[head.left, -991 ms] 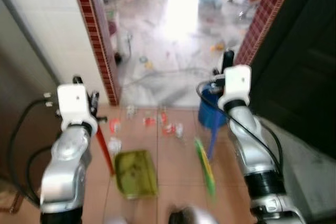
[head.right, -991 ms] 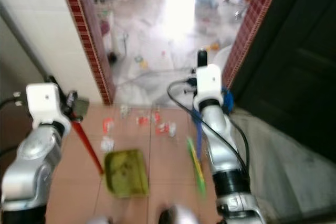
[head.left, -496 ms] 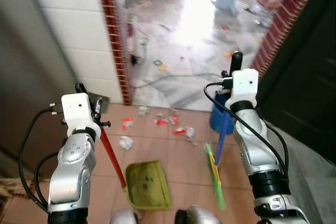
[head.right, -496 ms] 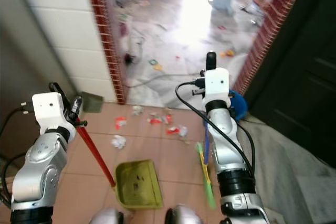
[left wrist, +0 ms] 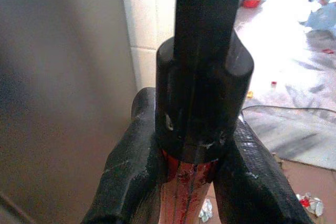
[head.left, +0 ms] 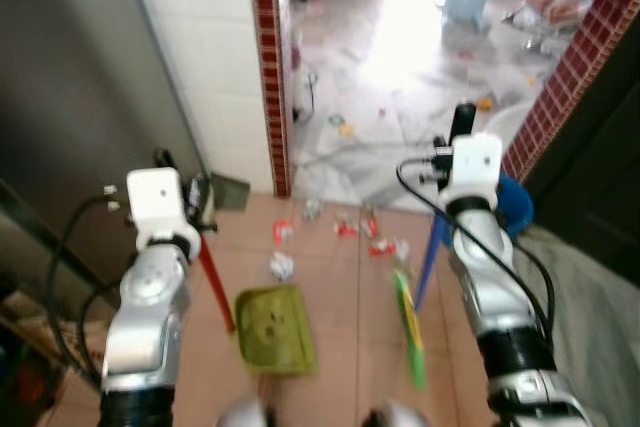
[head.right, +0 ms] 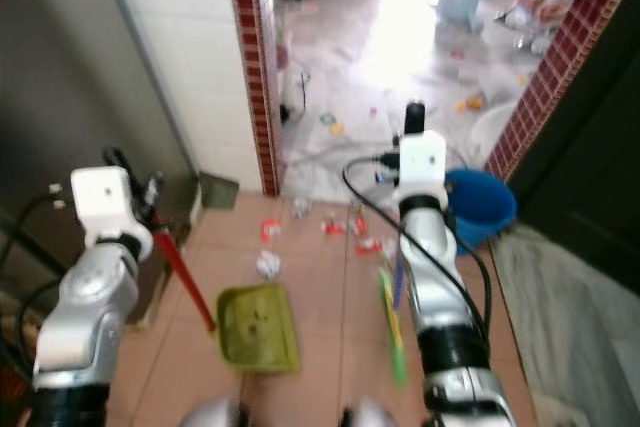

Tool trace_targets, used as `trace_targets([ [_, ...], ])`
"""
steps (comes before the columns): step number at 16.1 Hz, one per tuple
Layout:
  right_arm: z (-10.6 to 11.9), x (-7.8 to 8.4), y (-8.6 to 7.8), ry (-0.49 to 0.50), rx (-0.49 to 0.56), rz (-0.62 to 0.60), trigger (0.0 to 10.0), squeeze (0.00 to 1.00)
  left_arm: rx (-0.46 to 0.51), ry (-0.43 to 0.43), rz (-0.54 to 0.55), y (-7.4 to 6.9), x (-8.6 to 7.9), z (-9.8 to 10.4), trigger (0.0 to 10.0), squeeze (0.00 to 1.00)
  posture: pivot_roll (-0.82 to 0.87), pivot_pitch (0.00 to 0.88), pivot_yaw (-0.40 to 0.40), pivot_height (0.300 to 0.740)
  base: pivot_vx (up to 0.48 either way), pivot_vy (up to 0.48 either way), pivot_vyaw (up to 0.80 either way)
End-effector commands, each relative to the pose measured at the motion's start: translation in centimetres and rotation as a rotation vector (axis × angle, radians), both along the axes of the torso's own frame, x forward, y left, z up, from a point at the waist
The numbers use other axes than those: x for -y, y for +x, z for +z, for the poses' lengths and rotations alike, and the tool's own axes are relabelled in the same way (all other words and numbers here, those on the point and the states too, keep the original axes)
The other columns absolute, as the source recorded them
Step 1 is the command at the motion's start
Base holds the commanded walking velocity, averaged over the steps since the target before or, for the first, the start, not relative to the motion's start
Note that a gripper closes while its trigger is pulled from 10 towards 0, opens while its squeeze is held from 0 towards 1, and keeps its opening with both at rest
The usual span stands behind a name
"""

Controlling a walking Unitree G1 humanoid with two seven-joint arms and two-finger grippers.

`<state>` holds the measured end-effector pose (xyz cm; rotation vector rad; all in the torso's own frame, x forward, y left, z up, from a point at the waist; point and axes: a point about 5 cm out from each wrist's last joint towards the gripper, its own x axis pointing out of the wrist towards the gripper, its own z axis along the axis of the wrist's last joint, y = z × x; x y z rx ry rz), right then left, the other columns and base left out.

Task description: Sweep floor

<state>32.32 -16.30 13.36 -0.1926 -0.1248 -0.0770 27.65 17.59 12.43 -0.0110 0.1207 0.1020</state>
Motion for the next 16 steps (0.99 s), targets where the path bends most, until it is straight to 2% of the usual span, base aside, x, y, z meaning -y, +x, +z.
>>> trace_targets([
  [1, 1.18, -0.17, 0.35, -0.021, 0.053, -0.009, 10.0, 0.0, 0.069, -0.026, -0.039, 0.21, 0.33, 1.16, 10.0, 0.0, -0.06, 0.0, -0.002, 0.74, 0.0, 0.0, 0.0],
  [5, 0.9, 0.0, 0.45, -0.012, 0.046, -0.029, 10.0, 0.0, 0.074, -0.046, -0.077, 0.11, 0.7, 0.94, 10.0, 0.0, -0.06, 0.0, 0.002, 0.74, 0.0, 0.0, 0.0],
  [11, 0.83, 0.11, 0.37, -0.011, 0.041, -0.033, 10.0, 0.0, 0.058, -0.049, -0.09, -0.13, 0.58, 0.65, 10.0, 0.0, -0.06, 0.0, -0.001, 0.74, 0.0, 0.0, -0.8],
  [16, 1.0, -0.3, 0.42, -0.006, 0.043, -0.008, 10.0, 0.0, 0.052, -0.034, -0.074, -0.27, 0.42, 0.59, 10.0, 0.0, -0.05, 0.0, -0.005, 0.74, 0.0, 0.0, 0.0],
])
